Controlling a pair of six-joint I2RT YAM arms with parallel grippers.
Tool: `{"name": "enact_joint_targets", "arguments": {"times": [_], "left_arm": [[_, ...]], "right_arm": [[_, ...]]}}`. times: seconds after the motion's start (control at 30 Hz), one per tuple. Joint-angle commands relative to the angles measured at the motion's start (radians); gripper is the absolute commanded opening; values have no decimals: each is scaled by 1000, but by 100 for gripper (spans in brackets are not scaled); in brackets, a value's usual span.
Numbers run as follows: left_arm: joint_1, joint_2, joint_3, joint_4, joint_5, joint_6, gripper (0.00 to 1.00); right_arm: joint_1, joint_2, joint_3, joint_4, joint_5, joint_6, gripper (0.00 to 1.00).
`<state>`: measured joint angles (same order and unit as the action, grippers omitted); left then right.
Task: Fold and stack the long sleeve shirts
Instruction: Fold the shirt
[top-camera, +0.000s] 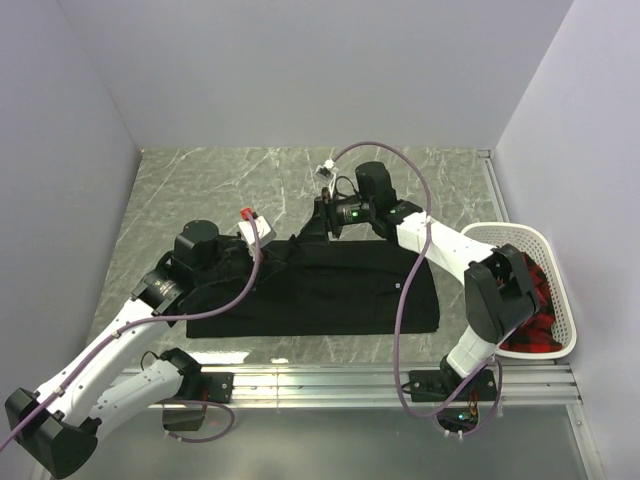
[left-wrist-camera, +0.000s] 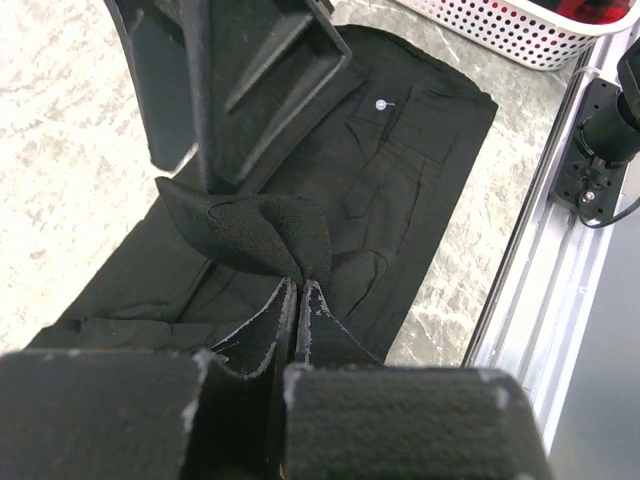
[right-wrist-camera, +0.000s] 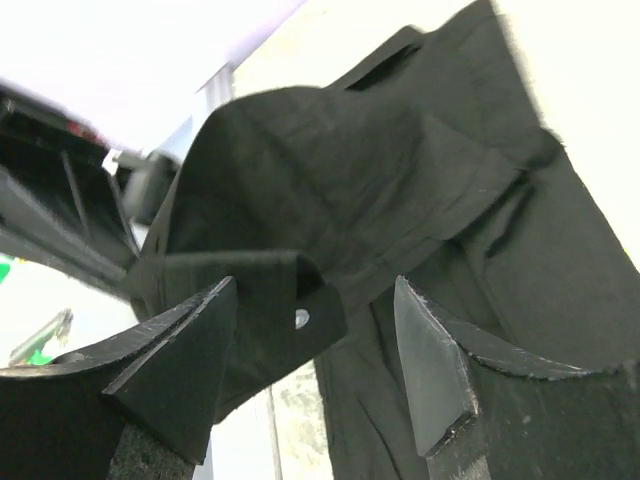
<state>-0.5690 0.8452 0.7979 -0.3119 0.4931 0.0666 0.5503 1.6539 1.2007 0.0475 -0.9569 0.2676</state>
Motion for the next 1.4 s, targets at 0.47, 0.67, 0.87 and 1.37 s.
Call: {"name": "enact_joint_targets", "arguments": {"times": [0.47, 0.67, 0.87, 1.37], "left_arm": [[-6, 11, 32, -24, 42, 88, 0], [-6, 6, 61, -72, 56, 117, 0], [-6, 9, 92, -105, 79, 147, 0], [-8, 32, 133, -128, 94, 188, 0]], "right_arm": [[-4, 61, 224, -322, -304, -419, 69], [-12, 113, 365, -501, -312, -556, 69], [-15, 155, 428, -552, -299, -596, 69], [-4, 273, 600, -1035, -379, -1016, 63]]}}
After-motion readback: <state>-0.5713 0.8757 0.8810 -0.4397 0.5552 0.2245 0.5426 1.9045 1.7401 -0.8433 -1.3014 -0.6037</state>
